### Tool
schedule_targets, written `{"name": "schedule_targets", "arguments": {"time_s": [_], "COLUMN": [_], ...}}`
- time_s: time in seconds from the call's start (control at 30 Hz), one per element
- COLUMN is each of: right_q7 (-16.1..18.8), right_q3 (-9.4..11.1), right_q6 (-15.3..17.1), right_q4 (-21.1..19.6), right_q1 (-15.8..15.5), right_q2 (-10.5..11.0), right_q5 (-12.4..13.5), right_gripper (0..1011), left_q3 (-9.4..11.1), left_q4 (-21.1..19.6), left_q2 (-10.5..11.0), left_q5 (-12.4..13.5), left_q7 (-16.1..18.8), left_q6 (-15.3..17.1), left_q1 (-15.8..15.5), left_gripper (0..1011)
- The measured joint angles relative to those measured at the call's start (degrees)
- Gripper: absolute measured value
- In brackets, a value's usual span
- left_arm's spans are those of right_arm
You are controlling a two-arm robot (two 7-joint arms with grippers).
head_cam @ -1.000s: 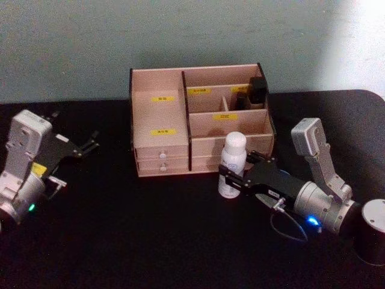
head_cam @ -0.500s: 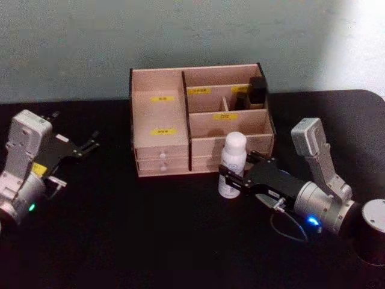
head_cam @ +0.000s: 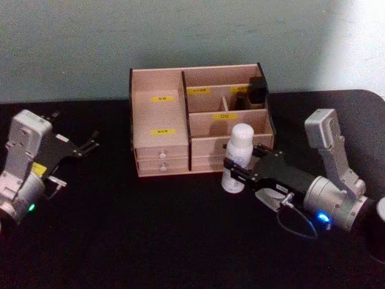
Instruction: Pick up the facial cleanser and watermelon frost from the table and place them into the tiered storage box.
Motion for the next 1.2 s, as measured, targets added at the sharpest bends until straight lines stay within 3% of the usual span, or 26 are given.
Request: {"name": "schedule_targets", "arguments": {"time_s": [0.27,0.53,0.67,1.2], "right_q7": [-0.76,-2.71,-3.43,-4.22], "right_q3": [1.87,2.17,1.96,-0.80], "right_q6": [2.02,3.07,3.15,2.65], "right_q4": [-5.42,-6.35,-4.94,8.06], "right_q1": [-0.38,2.61,4.89,16.05], "right_q2": [1.27,0.80,-0.04,-5.61], "right_q5": [2.80,3.41,3.10,-0.20], "right_gripper": [595,595,595,595], "left_q3": [0.00,0.00,0.00,0.00], "left_q4": [0.00,0.00,0.00,0.00], "left_q2": [0.00,0.00,0.00,0.00], "left_q5": [0.00,0.00,0.00,0.00], "left_q7": [0.00,0.00,0.00,0.00], "left_q6": [0.00,0.00,0.00,0.00], "left_q1": [0.00,0.00,0.00,0.00], "left_gripper": [1001,1001,1001,1001]}}
